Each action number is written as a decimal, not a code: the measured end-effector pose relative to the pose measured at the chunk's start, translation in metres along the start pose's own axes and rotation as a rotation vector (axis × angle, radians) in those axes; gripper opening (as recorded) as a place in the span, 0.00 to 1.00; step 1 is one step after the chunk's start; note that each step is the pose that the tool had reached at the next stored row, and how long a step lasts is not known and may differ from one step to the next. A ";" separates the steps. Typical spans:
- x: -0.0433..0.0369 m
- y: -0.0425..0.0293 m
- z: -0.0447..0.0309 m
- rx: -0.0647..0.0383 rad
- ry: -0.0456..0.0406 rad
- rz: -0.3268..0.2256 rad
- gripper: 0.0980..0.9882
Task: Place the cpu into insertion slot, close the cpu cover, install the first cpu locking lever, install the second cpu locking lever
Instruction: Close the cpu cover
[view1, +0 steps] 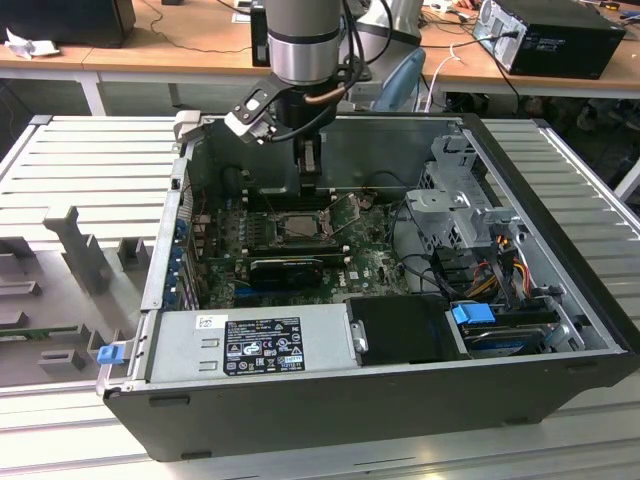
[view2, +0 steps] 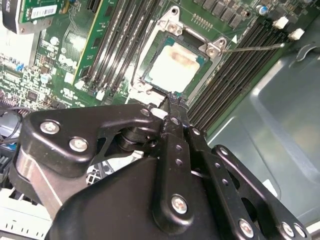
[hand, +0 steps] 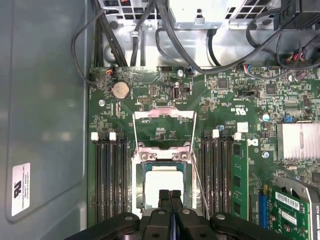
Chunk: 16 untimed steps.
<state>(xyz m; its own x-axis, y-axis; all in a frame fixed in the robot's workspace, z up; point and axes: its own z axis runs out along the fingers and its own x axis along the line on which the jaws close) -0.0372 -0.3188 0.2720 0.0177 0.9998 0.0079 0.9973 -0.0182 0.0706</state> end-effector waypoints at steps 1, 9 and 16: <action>0.0000 0.0012 0.0002 0.000 0.0001 0.000 0.01; 0.0001 0.0031 -0.0062 0.001 0.0000 0.000 0.01; 0.0003 0.0044 -0.0195 0.001 0.0003 0.000 0.01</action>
<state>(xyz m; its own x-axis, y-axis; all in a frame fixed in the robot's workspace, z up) -0.0342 -0.3187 0.2917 0.0175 0.9998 0.0082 0.9974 -0.0180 0.0699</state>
